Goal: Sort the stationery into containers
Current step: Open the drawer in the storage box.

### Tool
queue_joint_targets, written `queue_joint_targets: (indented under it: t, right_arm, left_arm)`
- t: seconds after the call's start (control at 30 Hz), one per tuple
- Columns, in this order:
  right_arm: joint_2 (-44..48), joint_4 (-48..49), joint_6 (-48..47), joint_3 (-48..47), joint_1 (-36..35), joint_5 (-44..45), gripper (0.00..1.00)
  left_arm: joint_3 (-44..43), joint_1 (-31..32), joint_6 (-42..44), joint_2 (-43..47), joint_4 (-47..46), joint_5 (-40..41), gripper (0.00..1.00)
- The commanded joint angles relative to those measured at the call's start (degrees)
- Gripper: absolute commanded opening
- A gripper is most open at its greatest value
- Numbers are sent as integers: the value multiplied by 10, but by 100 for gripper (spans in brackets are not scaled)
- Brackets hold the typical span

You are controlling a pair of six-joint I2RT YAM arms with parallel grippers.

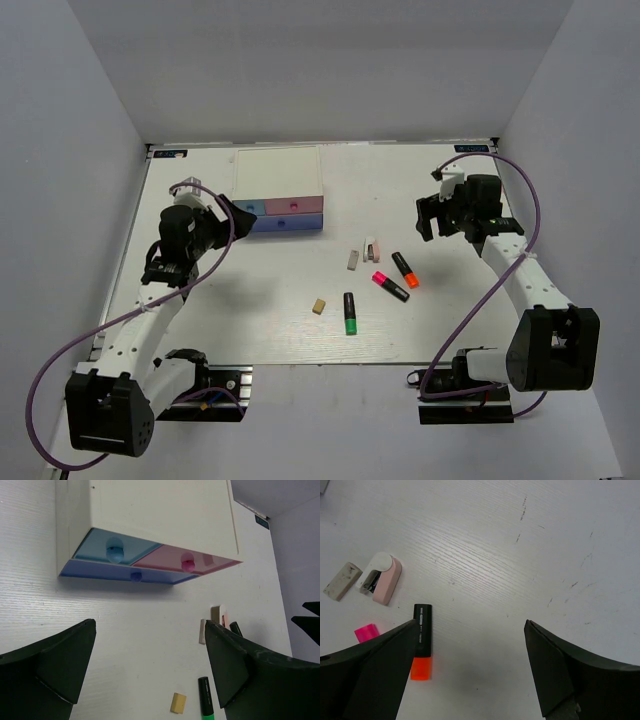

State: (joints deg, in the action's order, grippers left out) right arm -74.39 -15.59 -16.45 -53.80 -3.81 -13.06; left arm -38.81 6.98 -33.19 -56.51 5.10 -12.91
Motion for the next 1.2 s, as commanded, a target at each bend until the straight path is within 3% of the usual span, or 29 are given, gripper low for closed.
queue_joint_targets:
  t: [0.0,0.37,0.6,0.63,0.7,0.93,0.97,1.03,1.07,1.1,1.13,1.17]
  right_arm:
    - [1,-5,-9,-32,0,-24,90]
    - [8,-86,-144,-16,-1,-83,90]
    - [13,-108,-171,-19,0,-46,90]
    - [13,-107,-171,-17,1,-43,90]
    - [12,-108,-170,-17,-1,-38,90]
    - [-29,-151,-185,-24,0,-78,90]
    - [-31,-152,-179,-22,0,-96,88]
    - [-37,-153,-185,-16,-1,-122,67]
    - [-38,-153,-189,-15,-2,-150,31]
    - [-44,-151,-195,-14,0,-174,13]
    - [-45,-149,-201,-11,-1,-183,6]
    - [-48,-149,-203,-10,-1,-211,8]
  left_arm:
    - [14,3,8,10,-21,-28,100]
    - [24,3,8,-7,-21,-28,98]
    - [42,3,2,-24,-40,-28,71]
    - [47,3,-3,-33,-49,-28,61]
    - [47,3,-3,-52,-57,-28,52]
    - [27,-2,-3,-113,-84,-17,50]
    - [27,-2,-3,-131,-84,-12,50]
    - [21,-2,-3,-146,-107,-12,50]
    - [21,-2,-8,-152,-118,-12,50]
    - [21,-2,-8,-163,-127,-12,50]
    - [21,-2,-14,-169,-147,-12,52]
    - [21,-2,-20,-174,-155,-12,52]
